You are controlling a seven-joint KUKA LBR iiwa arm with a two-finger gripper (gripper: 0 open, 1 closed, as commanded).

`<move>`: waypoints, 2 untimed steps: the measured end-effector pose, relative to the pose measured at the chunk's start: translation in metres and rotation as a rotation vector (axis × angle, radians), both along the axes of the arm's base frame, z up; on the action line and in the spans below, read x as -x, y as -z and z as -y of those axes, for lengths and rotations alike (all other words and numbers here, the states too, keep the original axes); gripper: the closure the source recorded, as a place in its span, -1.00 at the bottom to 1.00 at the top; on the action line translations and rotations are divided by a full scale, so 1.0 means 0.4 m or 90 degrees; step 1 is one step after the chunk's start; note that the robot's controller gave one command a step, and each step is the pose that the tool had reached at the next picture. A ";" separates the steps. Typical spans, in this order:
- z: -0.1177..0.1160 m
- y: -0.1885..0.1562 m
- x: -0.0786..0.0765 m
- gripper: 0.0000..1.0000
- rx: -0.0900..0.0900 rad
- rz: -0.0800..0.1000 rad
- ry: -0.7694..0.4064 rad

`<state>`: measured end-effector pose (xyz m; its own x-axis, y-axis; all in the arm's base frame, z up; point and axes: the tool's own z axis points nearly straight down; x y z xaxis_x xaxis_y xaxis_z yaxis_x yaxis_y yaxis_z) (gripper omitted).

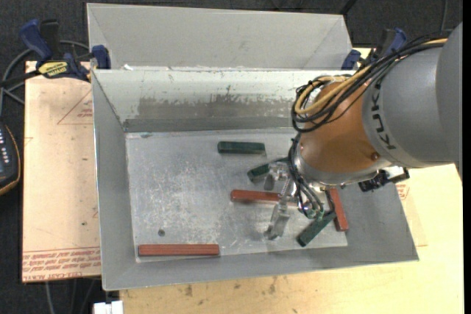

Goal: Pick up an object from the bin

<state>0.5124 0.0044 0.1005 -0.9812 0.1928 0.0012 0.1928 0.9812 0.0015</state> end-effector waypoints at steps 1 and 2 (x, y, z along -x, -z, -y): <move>0.035 0.076 0.017 -1.00 0.000 0.002 0.091; 0.034 0.076 0.016 -1.00 0.001 0.001 0.090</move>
Offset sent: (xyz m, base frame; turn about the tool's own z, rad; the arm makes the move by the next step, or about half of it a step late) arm -0.0077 -0.0145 -0.0305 0.1444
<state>0.5061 -0.0090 0.0702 -0.9445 0.3285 -0.0013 0.3285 0.9445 0.0014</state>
